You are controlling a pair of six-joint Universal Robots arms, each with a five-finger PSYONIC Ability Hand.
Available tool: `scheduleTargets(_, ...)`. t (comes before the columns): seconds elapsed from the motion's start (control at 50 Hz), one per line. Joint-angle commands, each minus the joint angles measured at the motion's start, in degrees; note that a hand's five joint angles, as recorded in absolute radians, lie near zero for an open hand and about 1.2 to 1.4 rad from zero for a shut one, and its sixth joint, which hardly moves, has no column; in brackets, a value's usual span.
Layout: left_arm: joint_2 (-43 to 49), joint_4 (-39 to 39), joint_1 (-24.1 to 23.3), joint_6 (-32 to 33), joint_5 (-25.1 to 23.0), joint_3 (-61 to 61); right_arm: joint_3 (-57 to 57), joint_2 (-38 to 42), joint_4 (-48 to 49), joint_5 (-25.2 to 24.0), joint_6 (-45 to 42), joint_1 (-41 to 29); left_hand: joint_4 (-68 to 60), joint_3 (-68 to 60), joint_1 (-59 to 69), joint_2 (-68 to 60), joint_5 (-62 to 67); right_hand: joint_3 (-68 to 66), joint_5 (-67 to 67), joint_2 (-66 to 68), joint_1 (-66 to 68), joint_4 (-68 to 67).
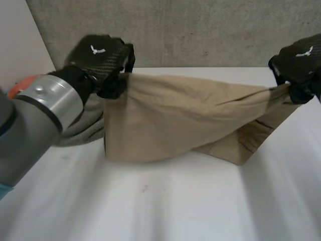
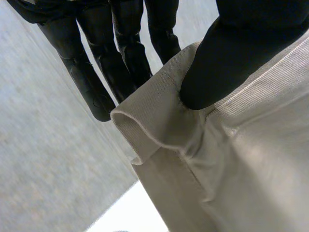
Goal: Fold the laundry.
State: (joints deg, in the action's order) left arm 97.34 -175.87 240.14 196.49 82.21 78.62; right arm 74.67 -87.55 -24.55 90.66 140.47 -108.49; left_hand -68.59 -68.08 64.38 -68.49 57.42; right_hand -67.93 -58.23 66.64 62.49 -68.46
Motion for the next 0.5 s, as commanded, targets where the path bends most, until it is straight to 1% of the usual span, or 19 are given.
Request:
scheduleTargets(0.02, 15.58, 0.18, -0.12, 0.65, 1.46, -7.23, -2.76, 13.16, -0.33, -0.84, -1.79, 0.12, -11.41, -11.92, 15.62, -11.51, 12.58, -12.07, -11.77, 13.36, 17.51, -11.54)
scheduleTargets(0.04, 19.95, 0.09, -0.12, 0.91, 1.90, -11.17, -4.08, 14.58, 0.11, -0.75, -1.61, 0.21, -11.41, -11.92, 15.62, -11.51, 12.58, -12.07, -11.77, 13.36, 17.51, -11.54)
scheduleTargets(0.08, 24.01, 0.09, -0.12, 1.35, 2.52, -15.84, -6.81, 17.83, 1.51, -0.57, -1.17, 0.12, -11.41, -11.92, 15.62, -11.51, 12.58, -12.07, -11.77, 13.36, 17.51, -11.54)
scheduleTargets(0.1, 25.95, 0.09, -0.03, 1.70, 2.87, -18.48, -9.61, 20.98, 3.87, -0.31, -0.38, -0.31, -11.41, -11.92, 15.62, -11.51, 12.58, -12.07, -11.77, 13.36, 17.51, -11.54)
scheduleTargets(0.12, 29.01, 0.00, -0.03, 2.40, 3.57, -24.16, -11.03, 22.32, 5.28, -0.05, 0.23, -0.40, -11.41, -11.92, 15.62, -11.51, 12.58, -12.07, -11.77, 13.36, 17.51, -11.54)
scheduleTargets(0.16, 31.23, -0.26, -0.11, 3.20, 4.62, -30.25, -14.19, 24.34, 8.44, 0.74, 1.29, -0.49, -11.41, -11.92, 15.62, -11.51, 12.58, -12.07, -11.77, 13.36, 17.51, -11.54)
scheduleTargets(0.18, 32.02, -0.70, -0.20, 3.46, 5.15, -33.41, -17.60, 25.75, 12.03, 1.70, 2.69, -0.49, -11.41, -11.92, 15.62, -11.51, 12.58, -12.07, -11.77, 13.36, 17.51, -11.54)
scheduleTargets(0.2, 33.34, -2.01, -0.38, 3.81, 6.38, -39.97, -19.29, 26.28, 14.07, 2.15, 3.40, -0.49, -11.41, -11.92, 15.62, -11.51, 12.58, -12.07, -11.77, 13.36, 17.51, -11.54)
scheduleTargets(0.22, 33.79, -3.07, -0.38, 3.90, 7.00, -43.17, -20.96, 26.72, 16.35, 2.67, 4.01, -0.49, -11.41, -11.92, 15.62, -11.51, 12.58, -12.07, -11.77, 13.36, 17.51, -11.54)
scheduleTargets(0.24, 34.23, -4.29, -0.38, 3.90, 7.53, -45.98, -22.54, 27.16, 18.81, 3.03, 4.63, -0.49, -11.41, -11.92, 15.62, -11.51, 12.58, -12.07, -11.77, 13.36, 17.51, -11.54)
scheduleTargets(0.26, 34.49, -5.87, -0.38, 3.82, 8.05, -48.62, -24.99, 27.51, 24.23, 3.55, 5.76, -0.49, -11.41, -11.92, 15.62, -11.51, 12.58, -12.07, -11.77, 13.36, 17.51, -11.54)
scheduleTargets(0.28, 34.67, -9.63, -0.29, 3.73, 8.84, -52.74, -25.88, 27.52, 27.33, 3.82, 6.30, -0.49, -11.41, -11.92, 15.62, -11.51, 12.58, -12.07, -11.77, 13.36, 17.51, -11.54)
scheduleTargets(0.3, 34.58, -11.67, -0.29, 3.81, 9.20, -54.26, -26.50, 27.34, 30.58, 4.00, 6.74, -0.49, -11.41, -11.92, 15.62, -11.51, 12.58, -12.07, -11.77, 13.36, 17.51, -11.54)
scheduleTargets(0.32, 34.32, -13.78, -0.38, 3.90, 9.55, -55.23, -27.03, 26.65, 36.70, 4.43, 7.18, -0.49, -11.41, -11.92, 15.62, -11.51, 12.58, -12.07, -11.77, 13.36, 17.51, -11.54)
scheduleTargets(0.34, 34.06, -15.89, -0.38, 3.82, 9.99, -55.94, -26.95, 26.12, 39.89, 4.61, 7.36, -0.49, -11.41, -11.92, 15.62, -11.51, 12.58, -12.07, -11.77, 13.36, 17.51, -11.54)
scheduleTargets(0.36, 33.36, -19.91, -0.47, 3.55, 10.51, -56.29, -26.77, 25.59, 42.54, 4.61, 7.36, -0.49, -11.41, -11.92, 15.62, -11.51, 12.58, -12.07, -11.77, 13.36, 17.51, -11.54)
scheduleTargets(0.4, 32.21, -23.01, -0.55, 3.64, 10.87, -55.94, -26.42, 24.45, 48.50, 5.05, 7.45, -0.67, -11.41, -11.92, 15.62, -11.51, 12.58, -12.07, -11.77, 13.36, 17.51, -11.54)
scheduleTargets(0.44, 30.20, -25.91, -0.47, 3.64, 10.96, -55.33, -25.98, 24.27, 49.77, 4.62, 7.36, -0.84, -11.41, -11.92, 15.62, -11.51, 12.58, -12.07, -11.77, 13.36, 17.51, -11.54)
scheduleTargets(0.5, 28.78, -24.79, -0.55, 3.64, 10.87, -52.61, -25.11, 23.92, 49.42, 4.26, 7.36, -1.02, -11.41, -11.92, 15.62, -11.51, 12.58, -12.07, -11.77, 13.36, 17.51, -11.54)
